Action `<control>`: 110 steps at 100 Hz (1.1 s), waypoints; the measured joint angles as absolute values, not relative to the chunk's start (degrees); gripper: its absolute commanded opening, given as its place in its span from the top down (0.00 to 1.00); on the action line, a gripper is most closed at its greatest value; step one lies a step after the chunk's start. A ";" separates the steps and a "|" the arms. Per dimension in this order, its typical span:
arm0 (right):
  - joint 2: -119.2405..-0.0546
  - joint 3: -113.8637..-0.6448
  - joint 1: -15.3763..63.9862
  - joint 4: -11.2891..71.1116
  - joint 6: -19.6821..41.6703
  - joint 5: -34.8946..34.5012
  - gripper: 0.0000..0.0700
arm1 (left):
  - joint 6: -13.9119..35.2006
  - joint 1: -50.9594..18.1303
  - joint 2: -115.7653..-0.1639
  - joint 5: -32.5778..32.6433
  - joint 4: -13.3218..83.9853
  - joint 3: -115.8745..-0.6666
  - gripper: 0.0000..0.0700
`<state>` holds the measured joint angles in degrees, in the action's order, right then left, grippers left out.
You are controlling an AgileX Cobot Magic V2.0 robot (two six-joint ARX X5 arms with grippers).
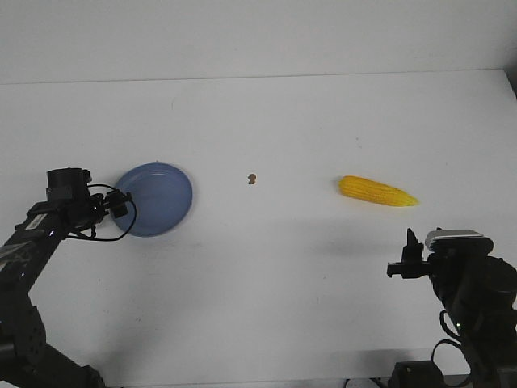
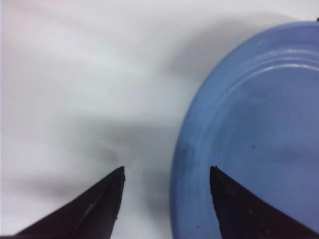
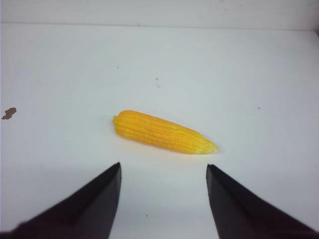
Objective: Place corn on plate with both arms
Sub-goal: 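Reach the left gripper forward to the edge of the blue plate, then push the blue plate with the left gripper toward the table center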
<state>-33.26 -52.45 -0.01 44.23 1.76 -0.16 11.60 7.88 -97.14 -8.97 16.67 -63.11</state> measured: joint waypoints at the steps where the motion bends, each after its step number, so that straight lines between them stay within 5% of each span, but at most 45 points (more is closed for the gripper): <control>1: -33.26 -52.45 -0.01 44.23 1.76 -0.16 0.48 | 11.62 7.88 -97.27 -8.95 16.67 -63.11 0.45; 13: -33.26 -52.45 -0.01 44.23 1.76 -0.16 0.48 | 11.75 7.88 -97.73 -9.13 16.19 -63.51 0.51; 26: -33.26 -52.45 -0.01 44.23 1.76 -0.16 0.48 | 11.75 7.86 -97.89 -9.13 16.32 -63.51 1.00; 78: -33.26 -52.45 -0.01 44.23 1.76 -0.16 0.48 | 12.10 6.42 -89.25 -18.65 20.32 -63.48 0.99; 110: -33.26 -52.45 -0.01 43.94 1.76 -0.16 0.48 | 13.50 -5.87 -85.47 -24.64 20.60 -62.63 0.99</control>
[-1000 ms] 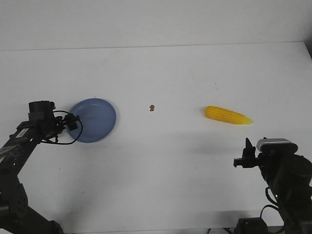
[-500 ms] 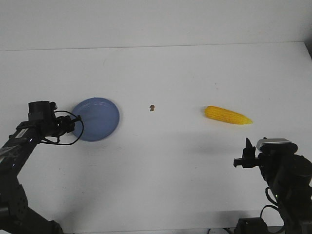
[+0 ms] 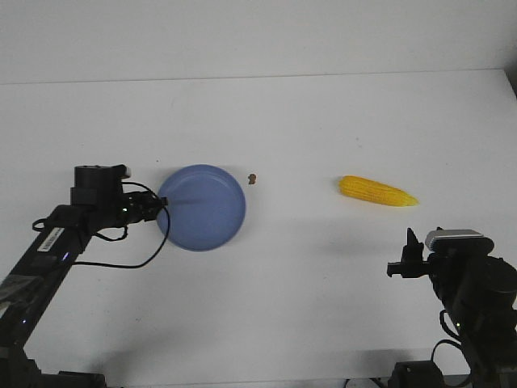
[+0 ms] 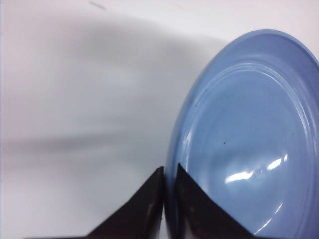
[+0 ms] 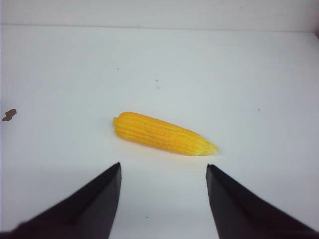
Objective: Place corn on plate with both arms
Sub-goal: 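Push the blue plate with the left gripper toward the table center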
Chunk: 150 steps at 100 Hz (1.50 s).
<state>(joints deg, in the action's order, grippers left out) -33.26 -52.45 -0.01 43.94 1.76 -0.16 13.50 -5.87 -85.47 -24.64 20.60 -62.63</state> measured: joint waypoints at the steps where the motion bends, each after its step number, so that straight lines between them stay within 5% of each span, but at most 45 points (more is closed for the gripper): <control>1: -33.26 -52.45 -0.01 43.92 1.76 -0.16 0.48 | 13.54 -6.48 -85.47 -24.69 20.47 -62.54 0.99; 42: -33.26 -52.45 -0.01 43.94 1.76 -0.16 0.48 | 16.67 -22.61 -90.59 -25.21 16.40 -62.02 0.99; 99: -33.26 -52.45 -0.01 43.92 1.76 -0.16 0.48 | 16.45 -24.99 -98.26 -25.17 16.69 -61.95 0.97; 105: -33.26 -52.45 -0.01 43.92 1.76 -0.14 0.48 | 16.45 -24.99 -98.26 -25.19 16.67 -61.95 0.88; 117: -33.26 -52.45 -0.01 43.92 1.74 -0.16 0.48 | 16.47 -24.99 -98.26 -25.19 16.67 -61.95 0.37; 123: -33.26 -52.45 -0.01 43.92 1.76 -0.14 0.48 | 16.45 -24.99 -98.21 -25.67 16.38 -61.98 0.23; 150: -33.26 -52.45 -0.01 43.92 1.76 -0.14 0.48 | 15.42 -24.25 -96.84 -24.73 16.01 -62.19 0.20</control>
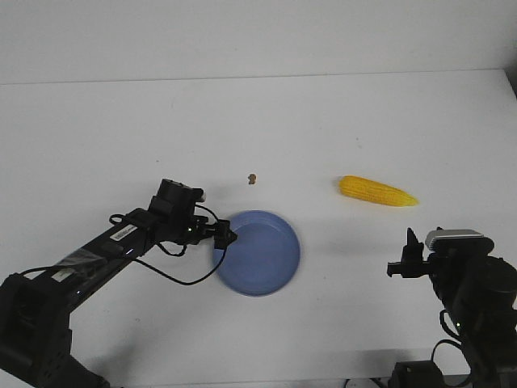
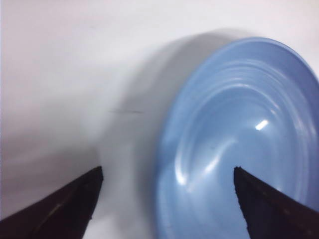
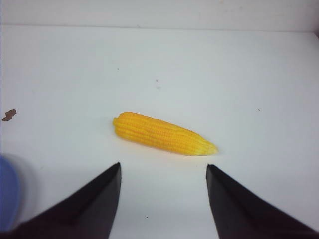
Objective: Place corn on plate with both arms
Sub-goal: 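Push the blue plate with the left gripper toward the table center, then pull the left gripper back from the plate, then reach the right gripper to the yellow corn cob and grasp it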
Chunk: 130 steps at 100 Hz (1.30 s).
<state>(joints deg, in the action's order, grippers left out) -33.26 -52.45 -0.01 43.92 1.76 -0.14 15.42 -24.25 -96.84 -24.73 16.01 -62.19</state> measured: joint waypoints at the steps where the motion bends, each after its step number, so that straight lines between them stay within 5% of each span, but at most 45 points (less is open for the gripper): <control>1: -33.26 -52.45 -0.01 43.92 1.76 -0.14 0.48 | 15.29 -24.10 -96.71 -24.38 16.10 -62.17 0.20; 45: -33.93 -52.45 -0.01 42.83 1.52 -0.01 0.48 | 4.91 -17.80 -76.05 -3.20 25.23 -61.84 0.20; 70: -40.62 -52.47 -0.01 37.26 -0.80 -0.03 0.48 | 3.42 -12.08 -65.93 -1.96 30.26 -61.84 0.20; 89: -52.10 -53.78 -0.05 34.24 -8.27 -0.03 0.44 | 3.25 -10.00 -61.39 -1.45 30.28 -61.84 0.20; 130: -82.59 -70.37 -0.05 43.90 -23.03 -1.63 0.40 | 3.27 -10.02 -60.62 -1.50 30.41 -61.84 0.20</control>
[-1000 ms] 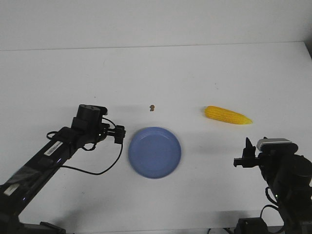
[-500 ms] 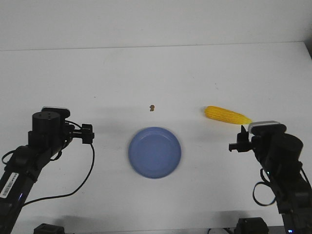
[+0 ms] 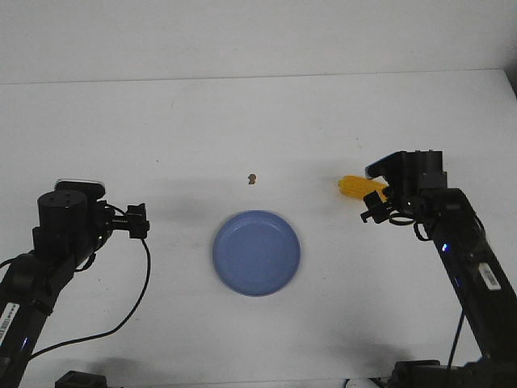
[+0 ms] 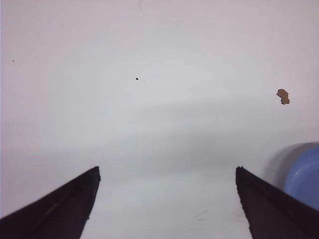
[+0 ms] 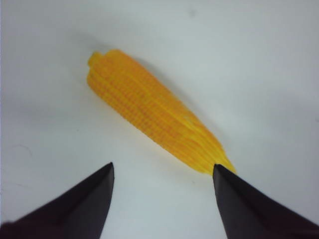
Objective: Place corn on plate with both arms
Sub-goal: 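Reach the right gripper to the yellow corn cob and grasp it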
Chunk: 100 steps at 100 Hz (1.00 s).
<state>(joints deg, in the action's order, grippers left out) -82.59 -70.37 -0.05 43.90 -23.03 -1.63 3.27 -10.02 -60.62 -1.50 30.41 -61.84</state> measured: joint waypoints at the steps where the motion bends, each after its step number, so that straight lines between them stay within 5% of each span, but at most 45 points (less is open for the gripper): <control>1: -83.15 -70.72 -0.05 44.07 -23.20 -1.89 0.40 | 3.27 -10.02 -60.62 -1.50 30.41 -61.84 0.20; 45: -95.24 -76.79 -0.03 46.98 -28.29 -4.49 0.37 | 3.29 -10.02 -60.62 -1.85 30.41 -61.84 0.21; 59: -96.20 -76.82 -0.05 44.99 -29.45 -4.45 0.28 | 3.29 -10.02 -60.62 -1.85 30.41 -61.84 0.21; 100: -102.37 -77.21 -2.04 37.41 -31.29 -4.27 0.28 | 3.29 -10.02 -60.62 -1.85 30.41 -61.84 0.21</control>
